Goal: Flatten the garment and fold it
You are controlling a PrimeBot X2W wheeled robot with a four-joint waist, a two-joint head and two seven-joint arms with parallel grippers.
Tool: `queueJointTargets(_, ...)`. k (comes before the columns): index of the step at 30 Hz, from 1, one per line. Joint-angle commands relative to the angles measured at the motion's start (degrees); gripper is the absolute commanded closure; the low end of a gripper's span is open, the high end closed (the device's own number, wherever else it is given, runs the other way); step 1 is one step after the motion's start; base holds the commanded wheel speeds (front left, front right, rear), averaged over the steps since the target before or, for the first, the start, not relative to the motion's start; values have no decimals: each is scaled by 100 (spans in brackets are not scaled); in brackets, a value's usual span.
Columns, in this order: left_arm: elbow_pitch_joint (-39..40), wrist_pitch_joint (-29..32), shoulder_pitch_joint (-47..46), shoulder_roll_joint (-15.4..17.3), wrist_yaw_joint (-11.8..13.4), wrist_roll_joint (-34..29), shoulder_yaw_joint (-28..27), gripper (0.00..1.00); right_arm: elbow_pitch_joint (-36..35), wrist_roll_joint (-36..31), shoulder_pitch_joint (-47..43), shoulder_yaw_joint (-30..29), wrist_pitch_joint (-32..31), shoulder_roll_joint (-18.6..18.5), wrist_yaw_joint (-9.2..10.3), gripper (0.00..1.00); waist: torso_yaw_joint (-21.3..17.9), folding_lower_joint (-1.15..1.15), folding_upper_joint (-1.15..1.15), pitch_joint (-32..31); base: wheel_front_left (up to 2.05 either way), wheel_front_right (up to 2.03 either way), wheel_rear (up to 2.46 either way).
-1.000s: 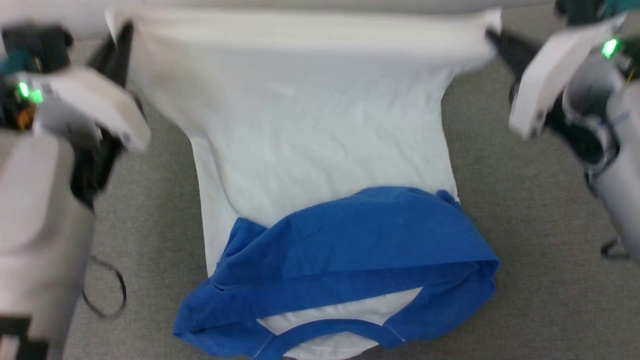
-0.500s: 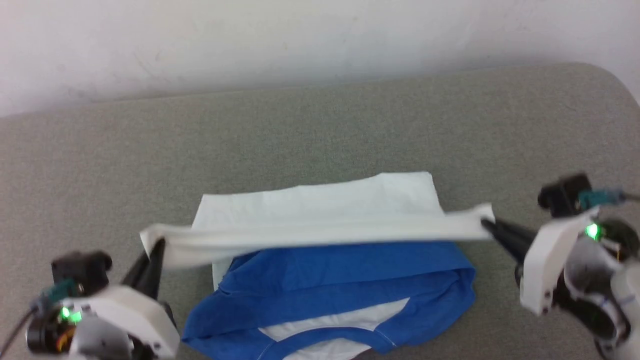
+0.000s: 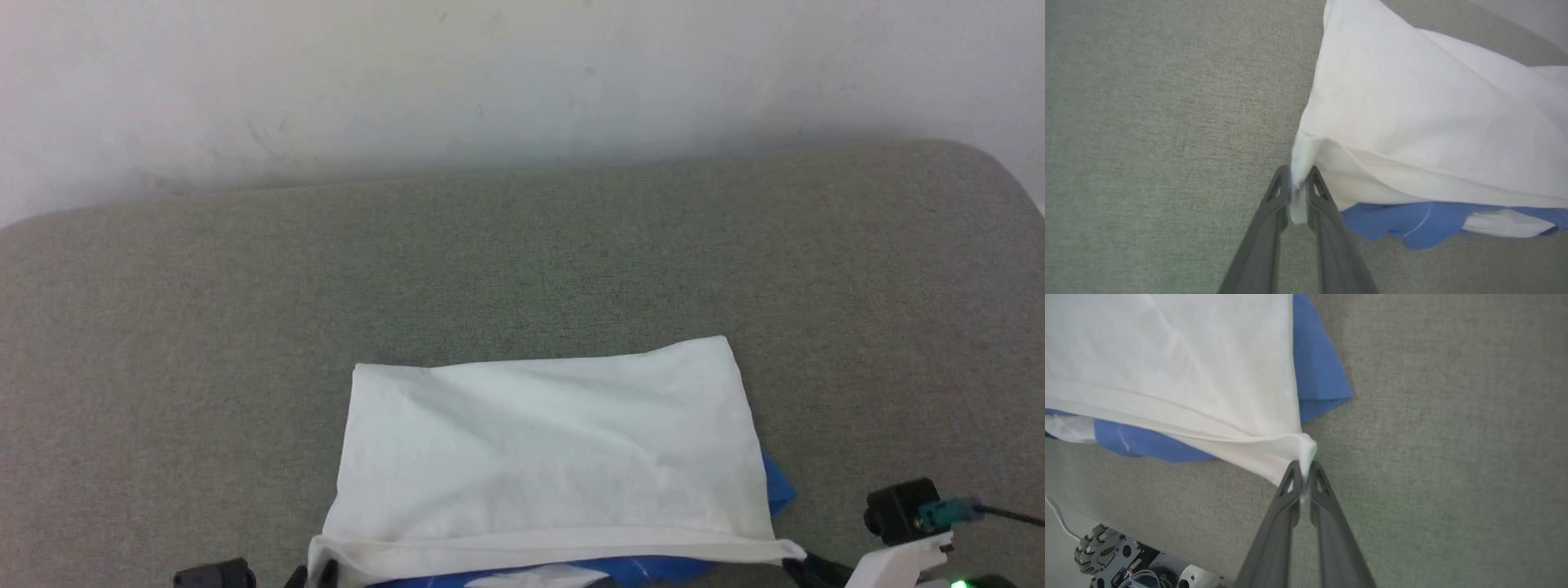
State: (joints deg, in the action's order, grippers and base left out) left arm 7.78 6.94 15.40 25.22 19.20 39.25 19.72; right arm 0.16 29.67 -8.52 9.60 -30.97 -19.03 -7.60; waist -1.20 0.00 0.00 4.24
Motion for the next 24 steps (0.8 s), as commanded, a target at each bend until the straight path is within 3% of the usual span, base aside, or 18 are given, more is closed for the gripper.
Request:
queueJointTargets(1,-63,-51,63,-31,-7,5,-11,0,1,-38,-102,-42,-6,53,11,0,22,0,0,-55,0,0,0)
queueJointTargets(7,-300,-411,194,-158,31,44,-137,0,-327,-214,-619,-461,224,421,11,0,93,0,0,-193,0,0,0)
queueJointTargets(11,-192,-1002,187,-146,42,-105,-371,0,-971,-104,-799,-875,549,690,11,0,207,0,0,-273,0,0,0)
queueJointTargets(15,-69,-1673,48,-158,-25,-351,-496,0,-1351,-198,-694,-1278,551,681,11,0,317,0,0,-300,0,0,0)
queueJointTargets(19,3,-2065,-185,-219,-163,-633,-551,0,-1055,-216,-283,-1371,192,433,11,0,453,0,0,-264,0,0,0)
queueJointTargets(24,58,-2182,-456,-363,-387,-1119,-513,0,-209,-43,372,-1021,-242,168,11,0,691,0,0,-194,0,0,0)
